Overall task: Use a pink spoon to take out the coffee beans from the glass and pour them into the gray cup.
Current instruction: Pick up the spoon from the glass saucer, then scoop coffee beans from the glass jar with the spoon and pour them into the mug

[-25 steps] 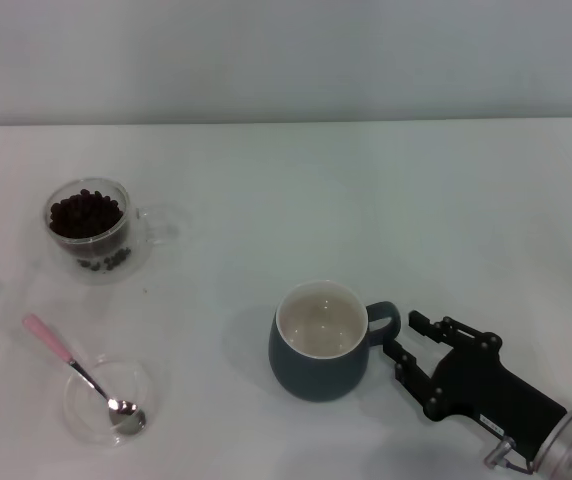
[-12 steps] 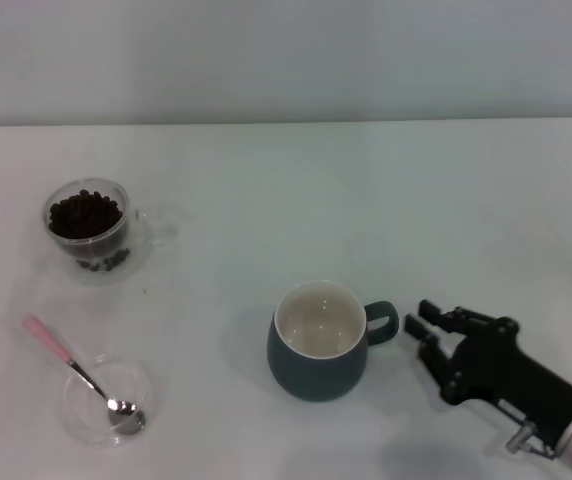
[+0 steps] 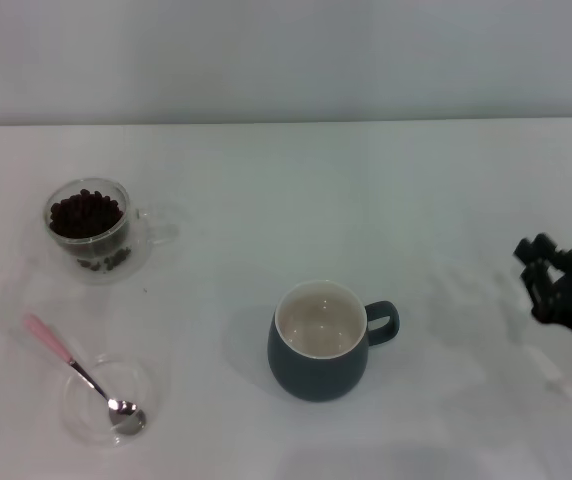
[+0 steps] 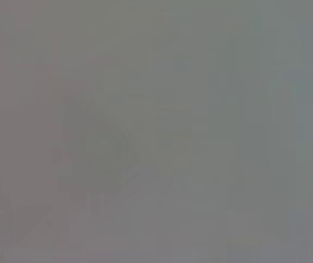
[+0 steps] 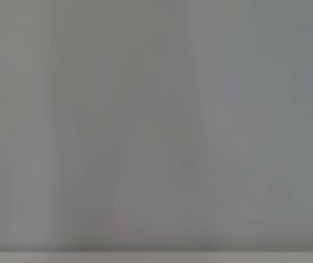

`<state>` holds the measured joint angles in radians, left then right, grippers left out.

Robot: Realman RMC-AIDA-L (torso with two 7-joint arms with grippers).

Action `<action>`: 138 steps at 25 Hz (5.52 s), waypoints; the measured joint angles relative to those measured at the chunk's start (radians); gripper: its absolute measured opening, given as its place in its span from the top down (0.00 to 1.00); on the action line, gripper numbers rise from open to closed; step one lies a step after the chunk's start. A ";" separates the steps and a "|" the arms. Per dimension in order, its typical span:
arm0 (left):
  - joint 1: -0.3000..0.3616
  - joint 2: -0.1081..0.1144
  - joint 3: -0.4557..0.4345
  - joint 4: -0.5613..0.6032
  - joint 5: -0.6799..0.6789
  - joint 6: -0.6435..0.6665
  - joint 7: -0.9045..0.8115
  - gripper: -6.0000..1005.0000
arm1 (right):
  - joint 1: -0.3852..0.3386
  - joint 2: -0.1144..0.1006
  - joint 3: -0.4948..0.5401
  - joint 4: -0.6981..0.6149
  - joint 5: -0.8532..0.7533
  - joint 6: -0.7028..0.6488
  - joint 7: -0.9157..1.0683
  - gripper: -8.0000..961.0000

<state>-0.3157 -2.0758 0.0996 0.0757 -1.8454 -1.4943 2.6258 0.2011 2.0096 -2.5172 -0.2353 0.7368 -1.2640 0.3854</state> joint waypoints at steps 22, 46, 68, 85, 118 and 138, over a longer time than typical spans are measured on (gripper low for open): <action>0.028 0.006 0.014 -0.075 0.071 0.141 -0.419 0.24 | 0.095 0.003 0.359 0.003 0.032 0.077 -0.119 0.17; 0.027 0.076 0.015 0.094 0.707 0.135 -1.045 0.24 | 0.162 0.004 0.417 0.003 0.022 0.116 -0.225 0.09; -0.069 0.077 0.022 0.125 0.852 0.206 -1.104 0.28 | 0.152 0.004 0.377 0.002 0.024 0.117 -0.217 0.09; -0.070 0.068 0.062 0.136 0.843 0.194 -1.069 0.75 | 0.150 0.004 0.376 0.010 0.027 0.132 -0.217 0.09; -0.070 0.075 0.063 0.219 0.658 -0.044 -1.045 0.86 | 0.139 0.004 0.376 0.011 0.030 0.156 -0.217 0.09; -0.219 0.052 0.061 0.242 0.296 0.185 -0.949 0.86 | 0.206 0.004 0.386 0.008 0.029 0.249 -0.223 0.09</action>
<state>-0.5348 -2.0242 0.1608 0.3175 -1.5490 -1.3097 1.6766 0.4067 2.0141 -2.1308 -0.2274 0.7661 -1.0154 0.1628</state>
